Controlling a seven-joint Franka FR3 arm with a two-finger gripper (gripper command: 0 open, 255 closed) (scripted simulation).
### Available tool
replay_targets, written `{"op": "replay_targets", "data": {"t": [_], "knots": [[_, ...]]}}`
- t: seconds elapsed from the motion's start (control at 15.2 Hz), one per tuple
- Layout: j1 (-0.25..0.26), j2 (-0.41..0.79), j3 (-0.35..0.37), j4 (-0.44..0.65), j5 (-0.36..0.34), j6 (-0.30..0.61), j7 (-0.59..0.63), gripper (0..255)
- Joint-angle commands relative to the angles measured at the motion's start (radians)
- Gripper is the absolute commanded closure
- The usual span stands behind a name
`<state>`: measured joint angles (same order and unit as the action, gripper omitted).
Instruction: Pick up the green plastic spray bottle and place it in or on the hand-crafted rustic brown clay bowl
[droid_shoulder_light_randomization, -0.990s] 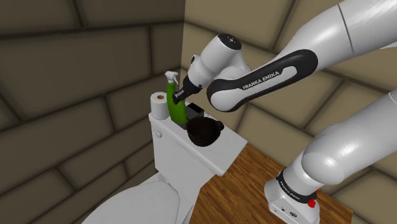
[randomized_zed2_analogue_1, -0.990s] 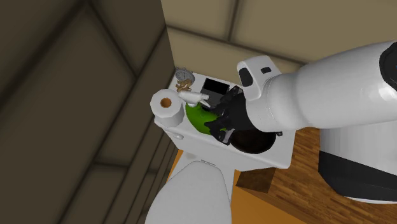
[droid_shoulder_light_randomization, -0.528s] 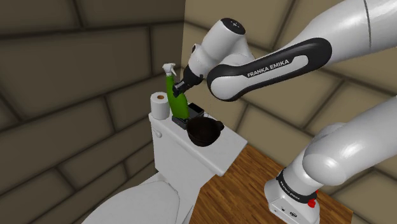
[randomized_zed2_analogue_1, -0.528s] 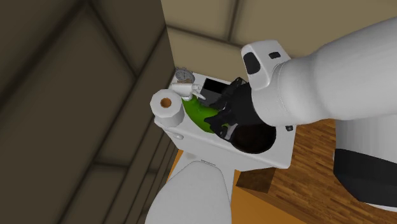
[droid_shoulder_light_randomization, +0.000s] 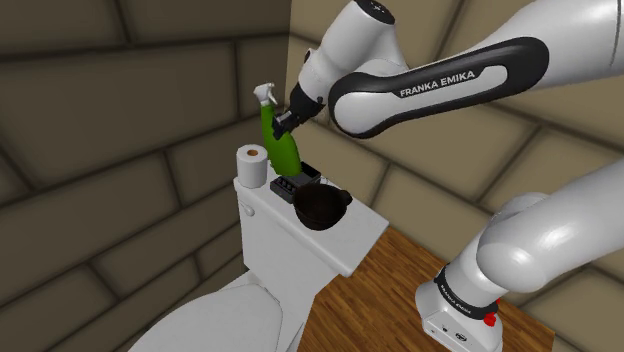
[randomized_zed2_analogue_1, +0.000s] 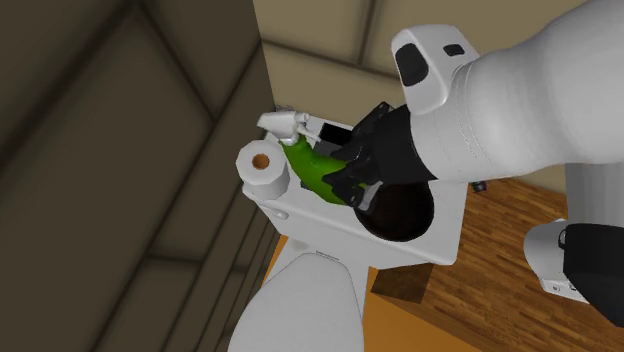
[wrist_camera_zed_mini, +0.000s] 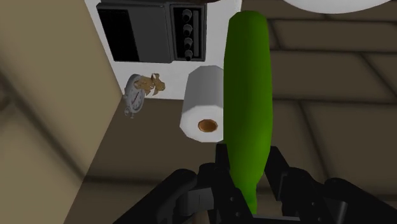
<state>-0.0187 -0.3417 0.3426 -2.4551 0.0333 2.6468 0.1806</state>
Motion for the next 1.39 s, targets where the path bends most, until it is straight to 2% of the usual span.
{"op": "replay_targets", "data": {"t": [0.0,0.4,0.79,1.32], "knots": [[0.014,-0.047,-0.018,-0.032,0.022,-0.014,-0.022,255],[0.082,-0.310,-0.111,-0.242,0.092,-0.072,-0.112,255],[0.114,-0.610,-0.190,-0.415,0.100,-0.203,-0.172,255],[0.125,-0.567,-0.178,-0.504,0.114,-0.071,-0.171,255]]}}
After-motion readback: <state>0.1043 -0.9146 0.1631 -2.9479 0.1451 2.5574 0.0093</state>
